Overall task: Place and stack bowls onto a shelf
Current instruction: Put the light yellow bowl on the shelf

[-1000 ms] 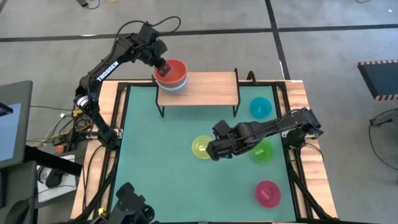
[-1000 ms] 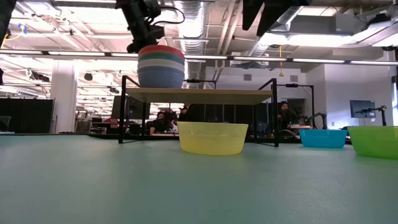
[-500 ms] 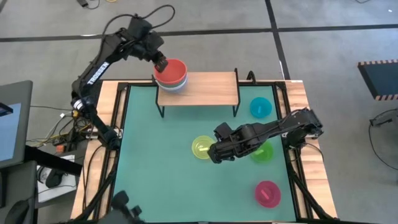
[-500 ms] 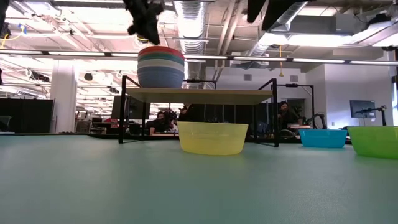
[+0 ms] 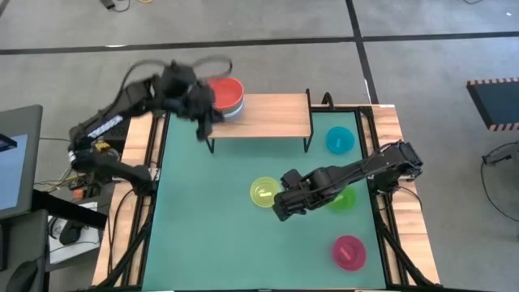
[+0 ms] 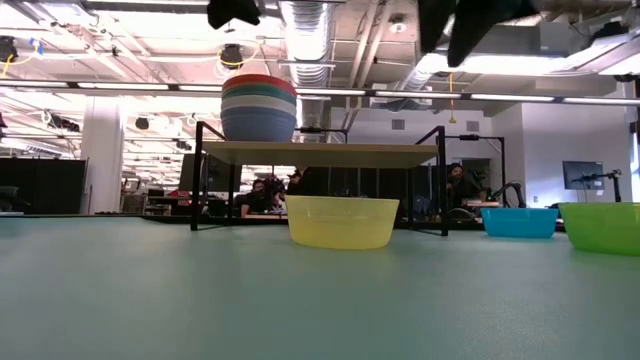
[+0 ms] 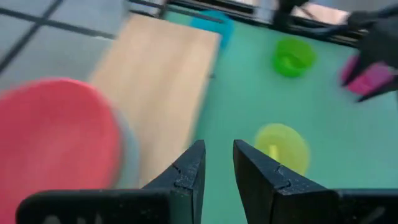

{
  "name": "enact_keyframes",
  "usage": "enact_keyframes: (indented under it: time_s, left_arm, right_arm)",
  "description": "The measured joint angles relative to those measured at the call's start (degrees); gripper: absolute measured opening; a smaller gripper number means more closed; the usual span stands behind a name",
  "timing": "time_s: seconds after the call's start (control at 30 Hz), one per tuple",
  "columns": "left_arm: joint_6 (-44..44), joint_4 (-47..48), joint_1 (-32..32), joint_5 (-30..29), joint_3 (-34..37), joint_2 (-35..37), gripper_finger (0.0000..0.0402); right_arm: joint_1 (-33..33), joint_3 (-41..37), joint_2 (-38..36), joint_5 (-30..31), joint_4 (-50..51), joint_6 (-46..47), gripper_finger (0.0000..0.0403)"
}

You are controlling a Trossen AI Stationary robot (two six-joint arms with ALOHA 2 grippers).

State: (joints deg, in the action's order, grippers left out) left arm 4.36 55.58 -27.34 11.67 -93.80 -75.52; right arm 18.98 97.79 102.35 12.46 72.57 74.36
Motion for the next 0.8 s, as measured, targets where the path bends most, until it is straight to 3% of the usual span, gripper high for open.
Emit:
enact_keyframes:
  time_s: [0.13, 0.3, 0.5, 0.8]
  left_arm:
    - [-6.63, -9.42, 6.97, -0.60, 14.71, 7.48, 0.0067]
    - [-14.56, -14.65, 14.41, -6.35, 26.87, 13.83, 0.0067]
    - [-20.86, -15.59, 21.60, -12.35, 34.37, 16.13, 0.0067]
    - [-30.61, -16.90, 26.79, -19.21, 39.80, 15.32, 0.0072]
  right_arm:
    - [-3.35, -7.71, 0.07, -1.66, -12.51, 2.11, 0.0191]
    - [-7.99, -13.49, 0.11, -1.51, -21.66, 3.40, 0.0191]
    - [-11.41, -17.06, 0.09, -2.62, -22.41, 3.38, 0.0191]
    - [-14.92, -25.89, 0.07, -5.75, -32.62, 1.25, 0.0179]
